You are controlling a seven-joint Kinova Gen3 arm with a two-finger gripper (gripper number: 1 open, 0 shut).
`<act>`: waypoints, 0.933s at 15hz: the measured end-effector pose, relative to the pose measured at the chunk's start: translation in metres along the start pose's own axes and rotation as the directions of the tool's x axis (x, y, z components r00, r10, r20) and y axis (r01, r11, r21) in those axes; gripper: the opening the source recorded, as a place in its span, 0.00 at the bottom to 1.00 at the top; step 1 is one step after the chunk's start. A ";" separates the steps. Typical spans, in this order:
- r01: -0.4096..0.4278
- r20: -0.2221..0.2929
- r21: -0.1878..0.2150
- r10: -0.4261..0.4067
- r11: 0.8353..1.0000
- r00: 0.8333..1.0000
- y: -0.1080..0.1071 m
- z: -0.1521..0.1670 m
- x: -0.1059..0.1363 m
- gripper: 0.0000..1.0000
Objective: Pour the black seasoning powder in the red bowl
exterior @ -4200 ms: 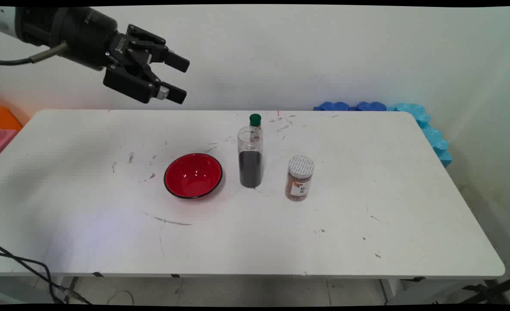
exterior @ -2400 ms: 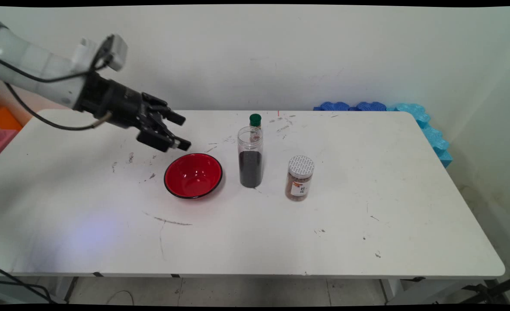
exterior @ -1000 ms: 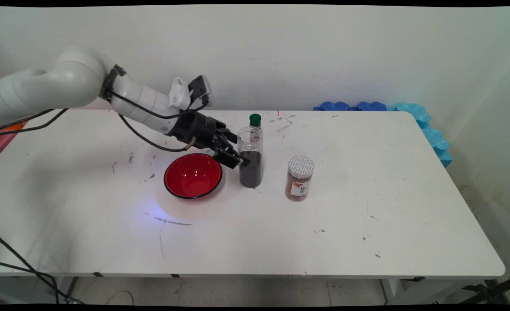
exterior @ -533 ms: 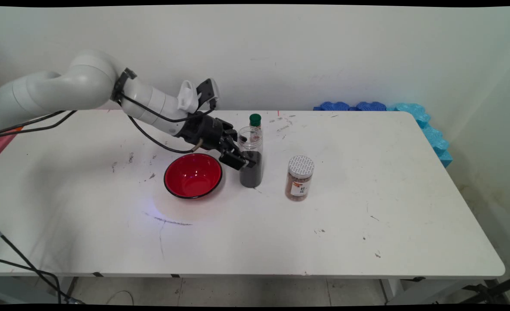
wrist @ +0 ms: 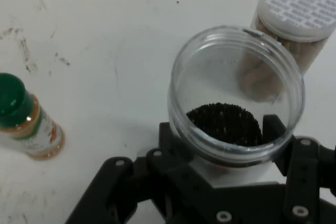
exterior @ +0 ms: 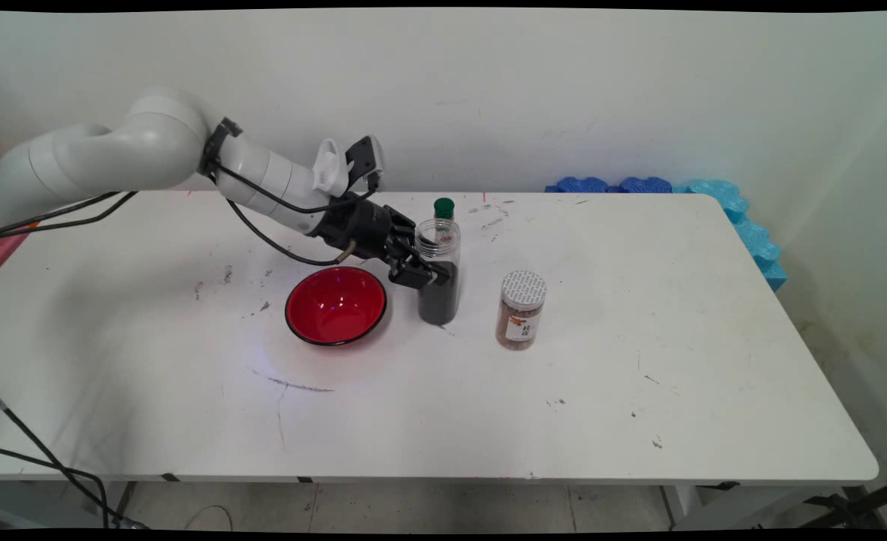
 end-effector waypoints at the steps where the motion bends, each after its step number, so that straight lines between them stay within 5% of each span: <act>1: -0.003 -0.001 0.000 0.003 1.000 1.000 0.000 0.000 0.000 0.00; 14: 0.017 -0.032 0.011 -0.017 1.000 0.999 0.002 -0.038 0.016 0.00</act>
